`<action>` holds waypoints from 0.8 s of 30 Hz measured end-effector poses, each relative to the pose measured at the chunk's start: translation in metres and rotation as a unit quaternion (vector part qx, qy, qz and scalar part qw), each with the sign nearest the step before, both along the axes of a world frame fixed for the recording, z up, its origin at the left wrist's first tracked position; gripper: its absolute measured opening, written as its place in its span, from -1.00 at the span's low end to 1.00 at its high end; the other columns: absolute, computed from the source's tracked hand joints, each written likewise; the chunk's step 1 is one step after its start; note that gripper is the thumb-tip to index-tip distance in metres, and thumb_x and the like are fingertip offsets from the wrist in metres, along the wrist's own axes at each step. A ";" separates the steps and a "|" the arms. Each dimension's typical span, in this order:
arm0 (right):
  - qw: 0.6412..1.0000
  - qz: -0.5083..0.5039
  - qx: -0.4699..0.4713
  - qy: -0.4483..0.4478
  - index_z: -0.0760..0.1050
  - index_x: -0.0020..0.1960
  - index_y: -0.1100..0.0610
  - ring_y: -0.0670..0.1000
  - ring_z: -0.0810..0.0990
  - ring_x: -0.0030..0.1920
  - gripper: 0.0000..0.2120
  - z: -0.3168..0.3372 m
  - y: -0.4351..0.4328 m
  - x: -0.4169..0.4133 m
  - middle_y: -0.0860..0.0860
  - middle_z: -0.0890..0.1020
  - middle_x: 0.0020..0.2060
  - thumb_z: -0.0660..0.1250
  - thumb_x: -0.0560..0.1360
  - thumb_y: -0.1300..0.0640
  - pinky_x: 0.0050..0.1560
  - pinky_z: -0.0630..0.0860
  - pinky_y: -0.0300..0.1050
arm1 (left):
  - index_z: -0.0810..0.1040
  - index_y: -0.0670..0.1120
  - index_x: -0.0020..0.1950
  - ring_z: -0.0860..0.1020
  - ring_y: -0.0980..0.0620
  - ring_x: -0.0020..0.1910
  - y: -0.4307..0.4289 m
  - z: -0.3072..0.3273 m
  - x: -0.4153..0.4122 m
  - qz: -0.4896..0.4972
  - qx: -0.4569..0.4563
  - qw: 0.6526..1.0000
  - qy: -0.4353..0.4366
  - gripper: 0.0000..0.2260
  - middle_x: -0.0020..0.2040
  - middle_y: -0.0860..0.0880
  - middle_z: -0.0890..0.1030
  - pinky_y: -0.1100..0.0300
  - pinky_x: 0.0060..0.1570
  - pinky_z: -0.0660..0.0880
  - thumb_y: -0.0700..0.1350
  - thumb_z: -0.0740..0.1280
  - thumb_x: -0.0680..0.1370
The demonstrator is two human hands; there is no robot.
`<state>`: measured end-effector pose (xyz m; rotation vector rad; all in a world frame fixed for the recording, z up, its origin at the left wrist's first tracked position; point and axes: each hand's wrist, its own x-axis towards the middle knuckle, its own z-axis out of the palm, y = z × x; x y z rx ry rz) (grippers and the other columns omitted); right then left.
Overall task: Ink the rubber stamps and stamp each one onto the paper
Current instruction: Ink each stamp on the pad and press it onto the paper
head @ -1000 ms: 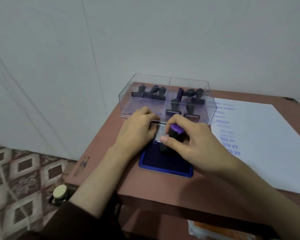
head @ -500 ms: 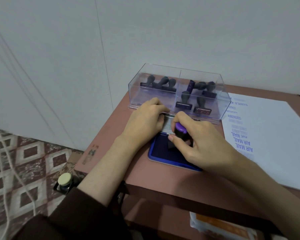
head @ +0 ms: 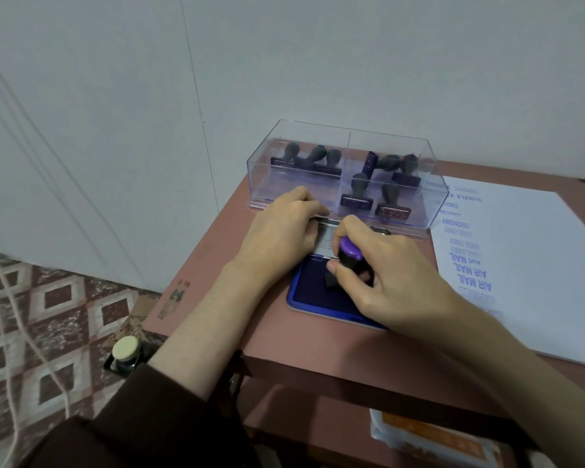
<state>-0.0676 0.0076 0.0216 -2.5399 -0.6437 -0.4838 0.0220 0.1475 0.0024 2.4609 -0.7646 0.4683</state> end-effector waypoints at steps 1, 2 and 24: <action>1.000 -0.001 -0.002 -0.002 0.25 -0.16 0.01 -0.07 0.42 -0.34 -0.85 0.000 0.000 0.000 -0.14 0.36 -0.49 0.25 0.43 0.10 -0.33 0.32 -0.19 | 0.61 -0.07 0.11 0.51 -0.05 0.01 0.000 0.000 0.000 0.001 0.002 1.000 -0.001 -0.78 0.04 -0.03 0.53 0.11 -0.10 0.41 -0.20 0.26 0.52; 1.000 -0.001 -0.004 -0.004 0.25 -0.15 0.00 -0.07 0.42 -0.34 -0.85 -0.001 0.000 0.000 -0.15 0.36 -0.50 0.25 0.43 0.10 -0.33 0.31 -0.20 | 0.61 -0.07 0.11 0.51 -0.05 0.01 0.000 0.000 0.000 0.001 0.002 1.000 -0.002 -0.78 0.05 -0.03 0.53 0.11 -0.10 0.40 -0.21 0.26 0.52; 0.996 -0.023 0.079 0.020 0.33 -0.14 0.03 -0.12 0.39 -0.46 -0.82 -0.001 -0.002 -0.003 -0.12 0.40 -0.52 0.35 0.47 0.13 -0.42 0.28 -0.33 | 0.59 -0.09 0.16 0.48 -0.06 0.06 -0.002 0.011 -0.005 0.011 0.044 0.999 0.017 -0.76 0.08 -0.05 0.53 0.10 -0.04 0.40 -0.14 0.24 0.54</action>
